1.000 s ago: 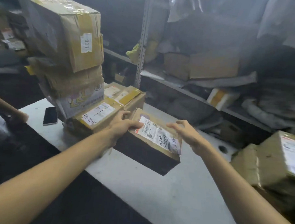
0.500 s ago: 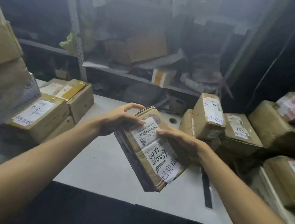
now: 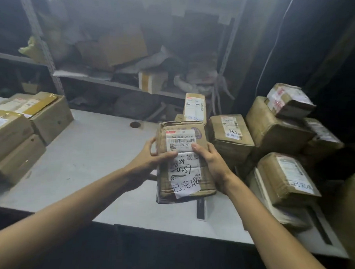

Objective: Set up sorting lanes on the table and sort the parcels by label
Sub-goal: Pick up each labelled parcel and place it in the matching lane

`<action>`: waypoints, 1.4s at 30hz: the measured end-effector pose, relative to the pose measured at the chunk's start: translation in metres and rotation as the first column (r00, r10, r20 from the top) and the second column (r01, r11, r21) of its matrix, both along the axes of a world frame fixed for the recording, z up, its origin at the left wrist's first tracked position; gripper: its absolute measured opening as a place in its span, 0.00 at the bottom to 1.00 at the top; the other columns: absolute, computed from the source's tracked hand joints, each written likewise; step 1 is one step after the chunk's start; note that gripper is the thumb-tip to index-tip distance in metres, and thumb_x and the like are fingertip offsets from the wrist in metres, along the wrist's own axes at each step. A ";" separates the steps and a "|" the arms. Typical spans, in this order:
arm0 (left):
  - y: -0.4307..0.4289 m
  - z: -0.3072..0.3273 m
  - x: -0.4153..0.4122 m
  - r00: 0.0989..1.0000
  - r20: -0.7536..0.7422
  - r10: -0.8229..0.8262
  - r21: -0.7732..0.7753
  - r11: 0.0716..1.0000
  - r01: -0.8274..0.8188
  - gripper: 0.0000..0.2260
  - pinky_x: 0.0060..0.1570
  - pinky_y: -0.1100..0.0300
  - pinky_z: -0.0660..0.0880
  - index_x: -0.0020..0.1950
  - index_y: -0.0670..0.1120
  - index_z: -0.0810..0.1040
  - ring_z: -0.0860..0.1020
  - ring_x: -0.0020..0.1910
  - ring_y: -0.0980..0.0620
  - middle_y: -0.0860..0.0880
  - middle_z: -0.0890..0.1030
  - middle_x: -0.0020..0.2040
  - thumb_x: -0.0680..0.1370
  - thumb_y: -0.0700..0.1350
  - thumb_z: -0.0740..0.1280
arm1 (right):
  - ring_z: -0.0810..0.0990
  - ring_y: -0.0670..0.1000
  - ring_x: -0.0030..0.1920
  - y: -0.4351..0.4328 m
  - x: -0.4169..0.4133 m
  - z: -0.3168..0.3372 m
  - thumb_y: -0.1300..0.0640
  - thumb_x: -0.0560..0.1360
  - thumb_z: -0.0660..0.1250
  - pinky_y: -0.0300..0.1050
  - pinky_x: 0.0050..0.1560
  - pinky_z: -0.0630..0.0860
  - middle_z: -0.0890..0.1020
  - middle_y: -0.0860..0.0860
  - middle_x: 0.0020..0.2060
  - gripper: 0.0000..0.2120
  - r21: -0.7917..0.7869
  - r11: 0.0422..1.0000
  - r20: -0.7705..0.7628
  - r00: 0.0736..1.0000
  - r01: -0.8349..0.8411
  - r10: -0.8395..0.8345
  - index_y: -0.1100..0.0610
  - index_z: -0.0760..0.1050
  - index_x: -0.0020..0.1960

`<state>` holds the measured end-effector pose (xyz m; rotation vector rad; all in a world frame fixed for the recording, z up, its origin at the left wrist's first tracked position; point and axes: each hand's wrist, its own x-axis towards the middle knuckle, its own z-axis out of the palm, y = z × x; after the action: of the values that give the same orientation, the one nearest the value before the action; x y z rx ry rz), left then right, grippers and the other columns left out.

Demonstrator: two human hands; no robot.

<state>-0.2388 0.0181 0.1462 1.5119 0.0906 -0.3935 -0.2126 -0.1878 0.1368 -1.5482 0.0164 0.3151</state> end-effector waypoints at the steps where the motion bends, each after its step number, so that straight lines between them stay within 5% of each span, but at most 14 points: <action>1: -0.012 -0.003 -0.002 1.000 0.003 -0.002 -0.017 1.000 0.002 0.44 0.43 0.47 0.80 0.75 0.58 0.55 0.85 0.49 0.49 0.49 0.85 0.53 0.66 0.54 0.77 | 0.86 0.58 0.51 -0.010 -0.002 -0.001 0.50 0.78 0.70 0.55 0.51 0.83 0.83 0.59 0.57 0.27 0.007 1.000 -0.009 1.000 0.020 -0.020 0.56 0.65 0.72; 10: -0.083 -0.006 0.018 0.994 0.009 -0.105 -0.065 0.992 0.105 0.24 0.36 0.51 0.81 0.62 0.62 0.67 0.85 0.47 0.49 0.50 0.86 0.50 0.71 0.48 0.73 | 0.87 0.59 0.50 -0.080 -0.002 -0.015 0.48 0.77 0.71 0.60 0.54 0.82 0.85 0.59 0.53 0.29 0.021 0.987 -0.080 0.984 0.159 -0.157 0.55 0.65 0.73; 16: -0.126 -0.017 0.057 0.985 -0.033 -0.169 -0.156 0.974 0.162 0.29 0.40 0.50 0.82 0.72 0.52 0.63 0.84 0.51 0.46 0.46 0.83 0.58 0.75 0.45 0.72 | 0.87 0.59 0.50 -0.123 0.020 -0.018 0.47 0.76 0.72 0.60 0.56 0.82 0.86 0.58 0.52 0.27 -0.015 0.965 -0.121 0.958 0.260 -0.260 0.56 0.68 0.70; 21: -0.159 -0.026 0.094 0.972 -0.057 -0.230 -0.178 0.960 0.216 0.29 0.45 0.45 0.82 0.72 0.48 0.63 0.84 0.51 0.45 0.44 0.82 0.58 0.75 0.46 0.73 | 0.86 0.59 0.52 -0.151 0.043 -0.019 0.41 0.69 0.75 0.62 0.59 0.80 0.86 0.57 0.53 0.36 -0.060 0.951 -0.134 0.941 0.304 -0.310 0.55 0.68 0.71; 25: -0.179 -0.023 0.115 0.970 -0.023 -0.243 -0.123 0.963 0.239 0.26 0.35 0.58 0.81 0.71 0.47 0.64 0.85 0.45 0.51 0.44 0.82 0.58 0.76 0.45 0.71 | 0.87 0.57 0.51 -0.171 0.061 -0.019 0.46 0.76 0.71 0.57 0.55 0.82 0.86 0.57 0.53 0.25 -0.075 0.941 -0.123 0.933 0.330 -0.337 0.55 0.70 0.69; 29: -0.192 -0.017 0.132 0.974 0.024 -0.225 -0.092 0.970 0.227 0.21 0.34 0.61 0.80 0.69 0.45 0.66 0.85 0.42 0.53 0.42 0.82 0.58 0.78 0.43 0.69 | 0.87 0.56 0.51 -0.185 0.081 -0.016 0.40 0.71 0.73 0.59 0.59 0.81 0.87 0.54 0.52 0.31 -0.096 0.948 -0.093 0.946 0.303 -0.311 0.54 0.70 0.68; 32: -0.206 -0.016 0.138 0.980 0.023 -0.196 -0.101 0.975 0.198 0.26 0.44 0.52 0.83 0.72 0.46 0.65 0.84 0.52 0.45 0.43 0.83 0.58 0.76 0.46 0.71 | 0.87 0.55 0.51 -0.200 0.093 -0.010 0.39 0.69 0.74 0.59 0.60 0.80 0.87 0.54 0.51 0.34 -0.103 0.957 -0.078 0.957 0.270 -0.278 0.53 0.69 0.69; 38: -0.256 -0.003 0.124 0.990 0.052 -0.129 -0.114 0.984 0.135 0.36 0.45 0.51 0.82 0.72 0.44 0.67 0.82 0.55 0.40 0.41 0.82 0.59 0.69 0.52 0.77 | 0.87 0.54 0.49 -0.250 0.092 0.002 0.39 0.72 0.73 0.58 0.59 0.81 0.87 0.53 0.50 0.34 -0.116 0.977 -0.090 0.978 0.176 -0.187 0.53 0.67 0.70; 42: -0.297 0.003 0.102 0.997 0.042 -0.065 -0.128 0.989 0.070 0.23 0.41 0.55 0.83 0.70 0.40 0.68 0.83 0.53 0.42 0.38 0.81 0.60 0.78 0.44 0.69 | 0.87 0.54 0.50 -0.289 0.082 0.012 0.31 0.63 0.74 0.60 0.62 0.78 0.87 0.52 0.50 0.43 -0.169 0.981 -0.108 0.987 0.098 -0.117 0.53 0.68 0.70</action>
<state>-0.1365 -0.2785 0.1490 1.3966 -0.0154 -0.4170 -0.1309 -0.4771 0.1488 -1.6825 0.2227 0.3247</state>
